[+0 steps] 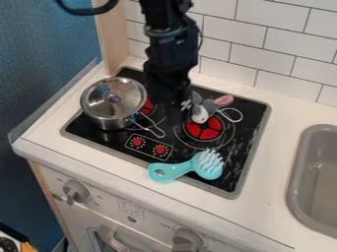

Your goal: Moved the blue brush to the top of the table

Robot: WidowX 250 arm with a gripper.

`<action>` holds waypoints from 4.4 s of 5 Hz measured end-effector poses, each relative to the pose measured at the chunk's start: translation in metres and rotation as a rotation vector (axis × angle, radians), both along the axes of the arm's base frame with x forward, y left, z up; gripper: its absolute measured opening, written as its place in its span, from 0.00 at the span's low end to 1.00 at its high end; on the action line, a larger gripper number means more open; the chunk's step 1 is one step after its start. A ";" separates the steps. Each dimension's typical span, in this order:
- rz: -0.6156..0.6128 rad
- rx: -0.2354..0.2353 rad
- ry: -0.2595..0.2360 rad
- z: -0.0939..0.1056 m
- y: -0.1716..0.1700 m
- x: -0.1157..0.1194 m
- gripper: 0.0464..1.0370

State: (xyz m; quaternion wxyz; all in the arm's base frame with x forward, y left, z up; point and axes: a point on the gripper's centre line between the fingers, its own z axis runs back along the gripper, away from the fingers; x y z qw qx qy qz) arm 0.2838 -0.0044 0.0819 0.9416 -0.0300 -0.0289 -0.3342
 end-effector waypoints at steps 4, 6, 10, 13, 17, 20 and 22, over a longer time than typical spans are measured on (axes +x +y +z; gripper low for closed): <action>-0.363 0.036 0.026 -0.055 -0.035 -0.032 0.96; -0.364 0.037 -0.001 -0.076 -0.052 -0.017 0.91; -0.120 -0.006 0.108 -0.046 -0.054 -0.021 0.28; 0.550 -0.163 0.342 -0.009 -0.092 -0.027 0.28; 1.113 -0.301 0.520 -0.055 -0.057 0.054 0.28; 1.330 -0.369 0.409 -0.055 0.009 0.117 0.28; 1.502 -0.403 0.359 -0.042 0.056 0.132 0.28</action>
